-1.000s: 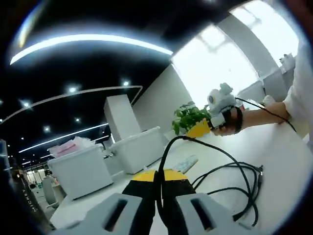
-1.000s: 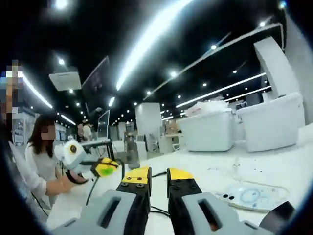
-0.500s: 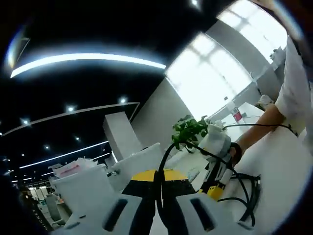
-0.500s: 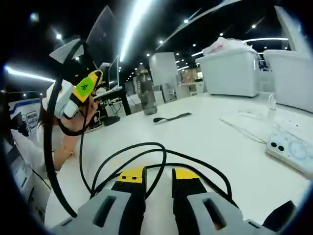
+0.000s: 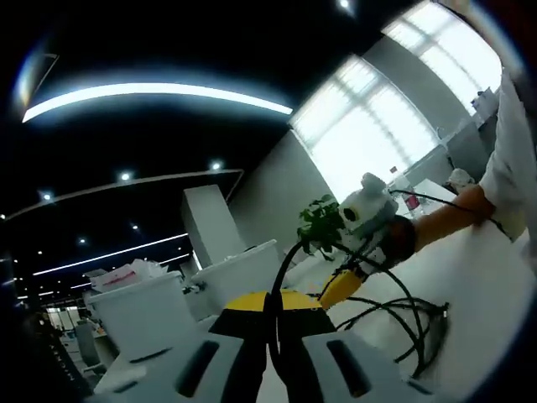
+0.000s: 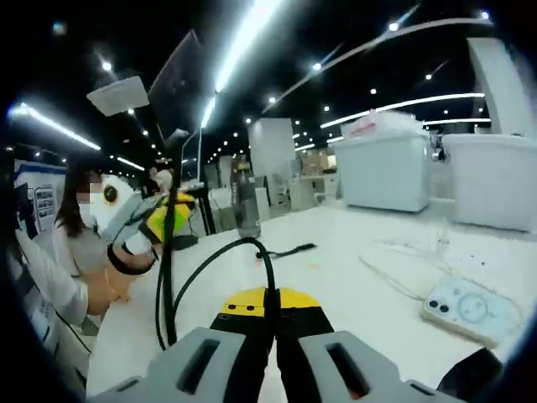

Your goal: Coil the Type-C to USB data cable on the desktop and secure it with Velcro straps.

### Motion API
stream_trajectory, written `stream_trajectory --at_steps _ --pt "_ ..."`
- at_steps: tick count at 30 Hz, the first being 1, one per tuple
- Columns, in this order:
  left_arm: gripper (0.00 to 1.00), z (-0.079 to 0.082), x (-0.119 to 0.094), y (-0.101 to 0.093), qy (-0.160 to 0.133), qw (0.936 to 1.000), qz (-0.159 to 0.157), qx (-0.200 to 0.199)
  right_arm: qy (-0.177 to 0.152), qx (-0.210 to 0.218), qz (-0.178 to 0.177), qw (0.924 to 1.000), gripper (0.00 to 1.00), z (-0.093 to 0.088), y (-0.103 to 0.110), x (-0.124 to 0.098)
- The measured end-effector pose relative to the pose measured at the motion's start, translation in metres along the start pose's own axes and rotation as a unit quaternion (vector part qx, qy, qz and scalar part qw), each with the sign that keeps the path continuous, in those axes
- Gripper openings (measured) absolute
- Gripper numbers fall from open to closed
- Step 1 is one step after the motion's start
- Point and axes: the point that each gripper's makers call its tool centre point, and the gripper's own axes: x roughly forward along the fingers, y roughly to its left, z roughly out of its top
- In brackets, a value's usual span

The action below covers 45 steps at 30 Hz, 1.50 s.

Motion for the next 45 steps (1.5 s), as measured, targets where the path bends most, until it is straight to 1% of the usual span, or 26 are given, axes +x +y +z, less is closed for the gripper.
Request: stream_trajectory --at_steps 1,3,4,6,7,8,10,11,13,15,17,19,20,21,22,27,30,31,34,37,38,41,42,43,44,45 --pt "0.04 0.0 0.0 -0.001 0.0 1.0 -0.003 -0.006 -0.008 -0.017 -0.023 0.9996 0.01 0.009 -0.005 -0.004" --pt "0.04 0.002 0.001 -0.007 -0.011 0.9994 -0.016 -0.03 -0.03 -0.053 -0.053 0.9968 0.01 0.023 -0.009 -0.01" --pt "0.04 0.003 0.002 -0.007 -0.013 0.9993 -0.017 -0.032 -0.038 -0.06 -0.056 0.9959 0.01 0.027 -0.008 -0.011" --pt "0.04 0.002 0.003 -0.01 -0.011 0.9993 -0.016 -0.031 -0.052 -0.048 -0.049 0.9963 0.01 0.031 -0.002 -0.014" --pt "0.04 0.002 0.003 -0.011 -0.012 0.9994 -0.018 -0.029 -0.052 -0.049 -0.059 0.9957 0.01 0.031 -0.002 -0.015" --pt "0.04 0.003 0.003 -0.014 -0.014 0.999 -0.025 -0.034 -0.043 -0.069 -0.084 0.9932 0.01 0.029 -0.008 -0.015" --pt "0.04 0.005 0.004 -0.019 -0.02 0.9982 -0.031 -0.046 -0.025 -0.122 -0.123 0.9846 0.01 0.023 -0.017 -0.013" --pt "0.04 0.005 0.006 -0.02 -0.018 0.9983 -0.032 -0.046 -0.021 -0.127 -0.124 0.984 0.01 0.02 -0.015 -0.011" --pt "0.04 -0.001 0.008 -0.02 -0.006 0.9991 -0.022 -0.035 -0.027 -0.112 -0.102 0.988 0.01 0.017 -0.005 -0.008" --pt "0.04 -0.005 0.008 -0.017 0.001 0.9996 -0.009 -0.027 -0.036 -0.124 -0.091 0.9874 0.01 0.019 0.002 -0.008" --pt "0.04 -0.005 0.007 -0.009 -0.002 0.9998 0.012 -0.015 -0.041 -0.122 -0.089 0.9877 0.01 0.02 0.004 -0.01" --pt "0.04 -0.005 0.007 -0.006 0.0 0.9997 0.023 0.007 -0.046 -0.113 -0.077 0.9895 0.01 0.02 0.006 -0.01" --pt "0.05 -0.006 0.007 -0.002 0.002 0.999 0.037 0.025 -0.056 -0.101 -0.068 0.991 0.01 0.022 0.008 -0.011" --pt "0.05 -0.008 0.008 -0.005 0.003 0.9992 0.033 0.022 -0.061 -0.087 -0.054 0.9929 0.01 0.021 0.011 -0.01" --pt "0.05 -0.009 0.008 -0.004 0.004 0.9993 0.033 0.02 -0.064 -0.075 -0.052 0.9938 0.01 0.021 0.01 -0.011" --pt "0.06 -0.013 0.01 -0.006 0.0 0.9995 0.017 -0.025 -0.058 -0.063 -0.049 0.9951 0.01 0.017 0.007 -0.01" --pt "0.07 -0.016 0.011 -0.008 0.004 0.9994 0.014 -0.032 -0.064 -0.055 -0.036 0.9958 0.01 0.018 0.01 -0.01" --pt "0.07 -0.017 0.012 -0.01 0.004 0.9991 0.011 -0.04 -0.067 -0.05 -0.02 0.9963 0.01 0.018 0.016 -0.01" --pt "0.09 -0.021 0.013 -0.01 0.01 0.9985 0.009 -0.054 -0.07 -0.039 0.011 0.9967 0.01 0.018 0.026 -0.01" --pt "0.09 -0.024 0.013 -0.011 0.013 0.9979 0.007 -0.063 -0.072 -0.011 0.053 0.996 0.01 0.017 0.038 -0.01" --pt "0.08 -0.024 0.014 -0.012 0.014 0.9977 0.005 -0.065 -0.07 -0.005 0.058 0.9958 0.01 0.017 0.04 -0.009" --pt "0.05 -0.022 0.012 -0.011 0.015 0.9978 0.002 -0.064 -0.071 0.007 0.062 0.9955 0.02 0.015 0.037 -0.01" --pt "0.04 -0.021 0.011 -0.008 0.014 0.998 0.005 -0.062 -0.074 0.006 0.054 0.9958 0.03 0.015 0.034 -0.01" --pt "0.04 -0.02 0.01 -0.006 0.013 0.9981 0.007 -0.06 -0.081 0.001 0.052 0.9954 0.03 0.017 0.032 -0.011" --pt "0.04 -0.019 0.01 -0.006 0.012 0.9982 0.007 -0.059 -0.097 0.008 0.06 0.9934 0.04 0.022 0.034 -0.013" --pt "0.04 -0.019 0.009 -0.005 0.013 0.9983 0.01 -0.055 -0.109 0.031 0.059 0.9918 0.06 0.027 0.032 -0.016"
